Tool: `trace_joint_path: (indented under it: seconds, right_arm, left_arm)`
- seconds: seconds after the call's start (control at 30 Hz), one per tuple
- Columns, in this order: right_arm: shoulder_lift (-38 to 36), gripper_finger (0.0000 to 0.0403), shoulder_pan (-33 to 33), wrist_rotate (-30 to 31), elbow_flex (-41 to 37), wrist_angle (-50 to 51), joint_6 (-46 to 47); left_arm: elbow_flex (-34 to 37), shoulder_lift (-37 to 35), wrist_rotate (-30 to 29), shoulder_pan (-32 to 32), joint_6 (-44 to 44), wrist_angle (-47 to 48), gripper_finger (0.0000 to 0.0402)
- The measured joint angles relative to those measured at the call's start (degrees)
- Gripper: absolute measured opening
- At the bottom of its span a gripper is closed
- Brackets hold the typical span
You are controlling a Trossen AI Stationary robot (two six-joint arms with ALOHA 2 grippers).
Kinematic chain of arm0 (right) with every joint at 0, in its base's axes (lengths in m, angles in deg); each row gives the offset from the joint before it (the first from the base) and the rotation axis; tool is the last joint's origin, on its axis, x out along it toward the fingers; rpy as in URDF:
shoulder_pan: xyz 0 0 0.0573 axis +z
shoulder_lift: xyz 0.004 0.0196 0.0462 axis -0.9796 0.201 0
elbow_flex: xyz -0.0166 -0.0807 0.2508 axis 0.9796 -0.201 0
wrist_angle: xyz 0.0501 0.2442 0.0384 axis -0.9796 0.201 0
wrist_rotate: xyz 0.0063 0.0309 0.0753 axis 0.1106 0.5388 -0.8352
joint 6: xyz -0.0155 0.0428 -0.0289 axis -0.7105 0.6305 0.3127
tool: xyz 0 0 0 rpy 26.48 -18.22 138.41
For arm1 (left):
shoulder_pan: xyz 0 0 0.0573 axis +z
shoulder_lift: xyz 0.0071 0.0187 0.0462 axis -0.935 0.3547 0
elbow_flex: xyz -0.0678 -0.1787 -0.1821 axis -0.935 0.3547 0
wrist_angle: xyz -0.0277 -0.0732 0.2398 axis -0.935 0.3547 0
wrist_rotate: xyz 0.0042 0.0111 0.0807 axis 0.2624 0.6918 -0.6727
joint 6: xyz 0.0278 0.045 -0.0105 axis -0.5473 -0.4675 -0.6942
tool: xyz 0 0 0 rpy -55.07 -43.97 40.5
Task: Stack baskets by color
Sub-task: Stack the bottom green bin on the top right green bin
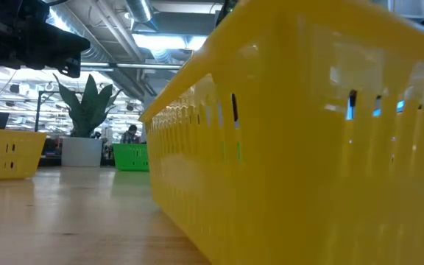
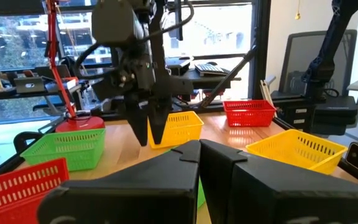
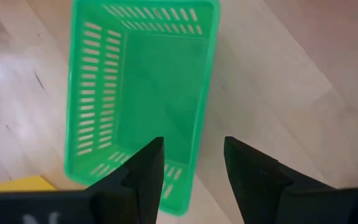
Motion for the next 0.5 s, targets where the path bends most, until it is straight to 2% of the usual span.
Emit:
trace_joint_path:
  seconds: [0.5]
  right_arm:
    - [7.0, 0.0166, 0.0, -0.2, 0.0, -3.2, -3.5]
  left_arm:
    - [0.0, 0.0, 0.1, 0.0, 0.0, 0.0, 0.0000]
